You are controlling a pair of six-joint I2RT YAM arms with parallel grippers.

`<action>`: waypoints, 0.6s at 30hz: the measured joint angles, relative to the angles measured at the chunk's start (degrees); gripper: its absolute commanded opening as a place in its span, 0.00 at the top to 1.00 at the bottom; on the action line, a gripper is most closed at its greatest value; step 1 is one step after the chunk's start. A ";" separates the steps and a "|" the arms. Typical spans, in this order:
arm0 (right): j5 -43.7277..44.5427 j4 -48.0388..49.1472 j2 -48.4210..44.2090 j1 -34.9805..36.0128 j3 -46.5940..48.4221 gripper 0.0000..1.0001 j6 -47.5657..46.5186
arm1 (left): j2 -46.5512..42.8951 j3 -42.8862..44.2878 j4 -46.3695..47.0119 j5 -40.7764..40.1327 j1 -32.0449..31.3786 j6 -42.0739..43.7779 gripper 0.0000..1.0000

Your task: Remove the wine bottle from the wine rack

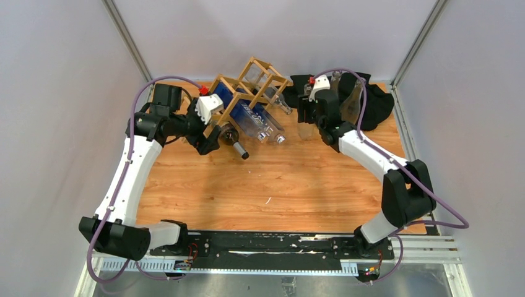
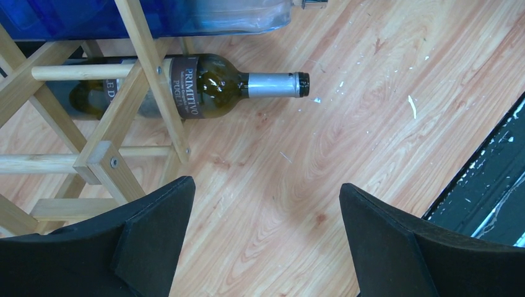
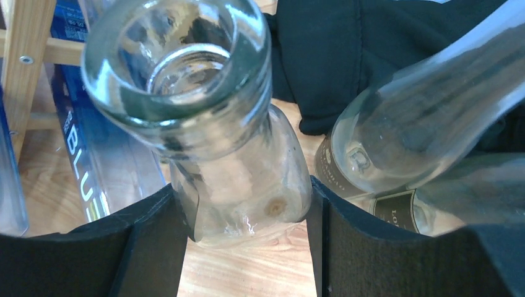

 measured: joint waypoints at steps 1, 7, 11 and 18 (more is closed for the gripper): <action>0.17 0.81 0.50 -0.04 0.00 1.00 0.00 | 0.00 0.00 0.00 0.00 0.00 0.09 0.08; 1.14 5.31 3.72 -0.22 -0.22 1.00 0.04 | -0.09 -0.02 -0.02 0.00 0.00 0.79 0.08; 1.49 8.28 4.96 -0.22 -1.25 1.00 0.26 | -0.22 0.00 -0.04 0.02 0.00 1.01 0.07; 2.29 10.62 6.60 -0.24 -1.57 0.96 0.26 | -0.22 0.00 -0.15 0.02 0.00 1.16 0.07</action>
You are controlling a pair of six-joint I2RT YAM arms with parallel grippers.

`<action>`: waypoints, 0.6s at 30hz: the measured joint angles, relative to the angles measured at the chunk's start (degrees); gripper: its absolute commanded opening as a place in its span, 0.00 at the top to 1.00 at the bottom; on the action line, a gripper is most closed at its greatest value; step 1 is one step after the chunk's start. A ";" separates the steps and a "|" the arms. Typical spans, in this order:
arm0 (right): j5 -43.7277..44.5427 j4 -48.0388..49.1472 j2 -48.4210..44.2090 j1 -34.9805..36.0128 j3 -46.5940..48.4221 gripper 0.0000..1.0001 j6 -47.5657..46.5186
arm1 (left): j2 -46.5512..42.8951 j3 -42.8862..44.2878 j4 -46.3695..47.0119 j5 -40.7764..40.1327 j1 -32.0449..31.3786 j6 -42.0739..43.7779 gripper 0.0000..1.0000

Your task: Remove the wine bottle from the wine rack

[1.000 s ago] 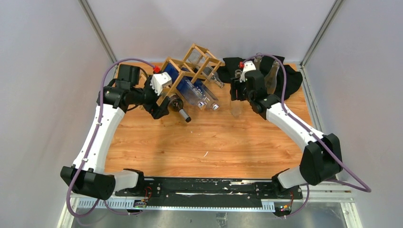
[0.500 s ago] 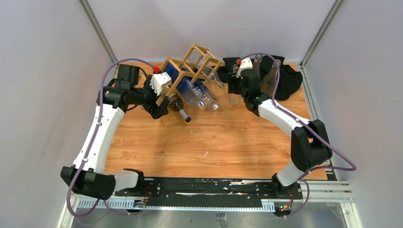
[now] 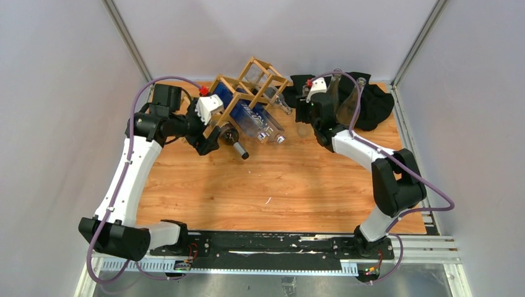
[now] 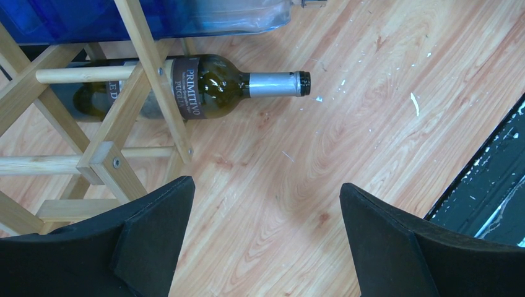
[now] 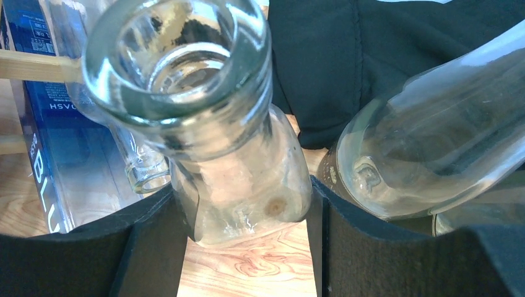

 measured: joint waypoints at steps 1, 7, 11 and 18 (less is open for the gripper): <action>0.07 0.15 0.09 0.00 -0.02 0.87 0.00 | 0.00 0.00 0.02 0.00 0.00 0.00 0.06; 0.39 0.33 0.20 0.00 -0.09 0.34 0.39 | -0.13 0.00 0.00 0.00 0.00 0.04 0.06; 0.50 0.35 0.17 0.00 -0.61 0.15 0.92 | -0.20 0.00 0.00 0.00 0.00 0.04 0.06; 0.52 0.28 -3.65 -0.02 -0.68 0.09 1.75 | -0.20 0.17 -0.02 0.09 0.00 -0.02 0.05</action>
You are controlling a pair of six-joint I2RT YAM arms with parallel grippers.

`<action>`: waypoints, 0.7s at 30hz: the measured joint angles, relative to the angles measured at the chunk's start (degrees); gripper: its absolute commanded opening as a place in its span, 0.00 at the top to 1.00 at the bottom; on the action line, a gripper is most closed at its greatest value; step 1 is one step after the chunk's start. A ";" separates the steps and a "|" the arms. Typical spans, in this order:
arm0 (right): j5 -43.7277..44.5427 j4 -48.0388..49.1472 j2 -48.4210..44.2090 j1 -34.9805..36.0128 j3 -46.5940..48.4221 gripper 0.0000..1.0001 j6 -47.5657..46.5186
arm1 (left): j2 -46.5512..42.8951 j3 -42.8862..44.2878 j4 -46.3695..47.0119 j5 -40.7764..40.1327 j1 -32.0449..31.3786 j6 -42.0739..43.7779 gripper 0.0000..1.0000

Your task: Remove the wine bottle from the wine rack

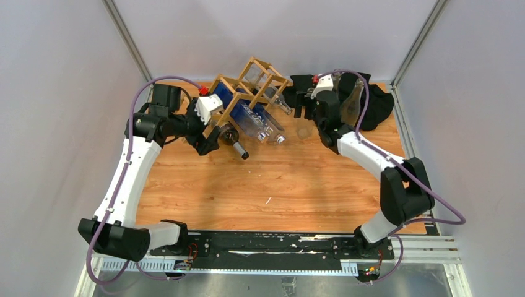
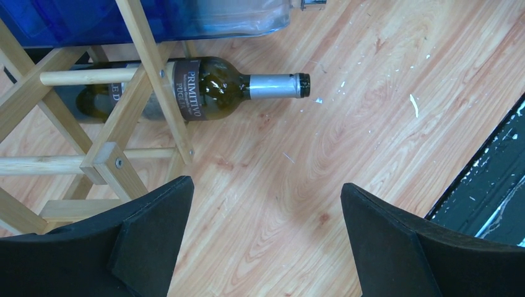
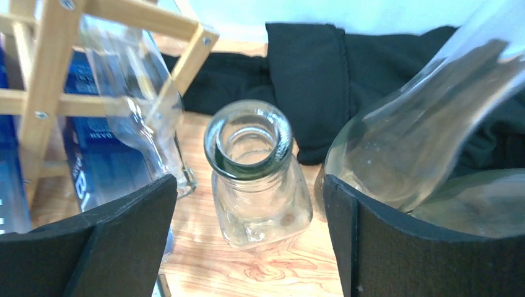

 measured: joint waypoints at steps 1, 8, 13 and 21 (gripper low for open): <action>0.02 0.00 -0.96 0.00 0.00 0.09 0.02 | 0.00 0.09 0.00 0.07 0.00 0.00 0.05; 0.61 -1.73 -8.35 0.13 -0.09 0.07 1.27 | -0.02 0.42 0.00 0.15 0.00 -0.04 0.05; 1.75 -5.68 -15.61 2.75 -1.03 0.07 4.24 | -0.02 0.87 -0.02 0.37 0.00 -0.33 0.05; -7.06 -16.57 -14.51 11.08 6.75 0.06 8.46 | -0.02 1.07 -0.02 0.48 0.00 -0.33 0.04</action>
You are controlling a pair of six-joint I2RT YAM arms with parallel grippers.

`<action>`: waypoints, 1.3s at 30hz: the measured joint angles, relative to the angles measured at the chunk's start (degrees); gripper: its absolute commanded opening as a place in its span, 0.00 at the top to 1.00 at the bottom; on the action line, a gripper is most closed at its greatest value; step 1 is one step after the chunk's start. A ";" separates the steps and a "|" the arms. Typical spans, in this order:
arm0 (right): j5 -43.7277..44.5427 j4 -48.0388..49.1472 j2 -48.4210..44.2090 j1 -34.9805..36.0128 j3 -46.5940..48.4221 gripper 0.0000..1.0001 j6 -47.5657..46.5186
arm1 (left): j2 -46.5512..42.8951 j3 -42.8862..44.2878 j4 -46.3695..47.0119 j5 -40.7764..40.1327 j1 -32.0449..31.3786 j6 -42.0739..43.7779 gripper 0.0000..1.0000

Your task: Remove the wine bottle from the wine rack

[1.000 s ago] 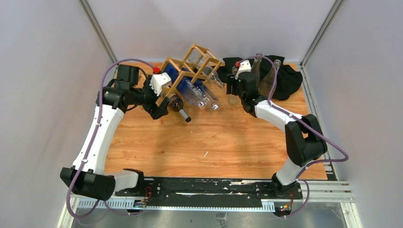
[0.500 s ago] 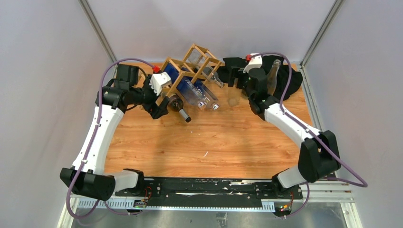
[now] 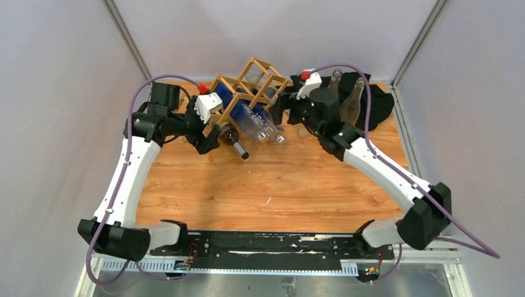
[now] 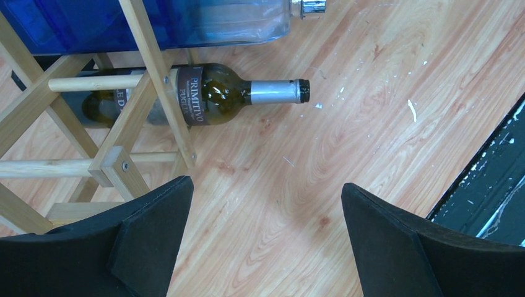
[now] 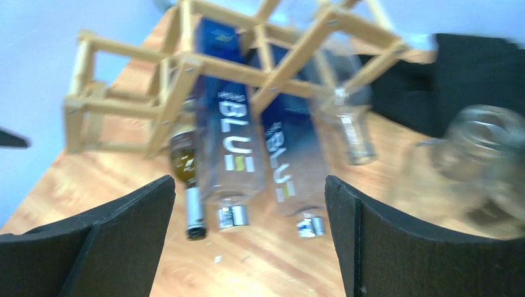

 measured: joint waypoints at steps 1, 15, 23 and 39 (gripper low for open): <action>-2.51 -1.29 1.57 0.46 1.66 0.06 0.87 | 0.00 0.02 0.02 0.04 0.00 0.00 0.04; -23.06 -12.76 27.61 0.74 19.23 0.05 6.16 | -0.37 0.15 0.00 0.55 0.00 0.07 0.02; -26.58 -13.68 35.10 -0.26 24.65 0.04 8.35 | -1.81 0.15 0.02 1.53 0.00 0.76 0.00; -32.70 -8.61 40.13 -0.61 24.85 0.46 16.06 | -4.11 -3.41 0.02 5.29 0.00 7.17 0.00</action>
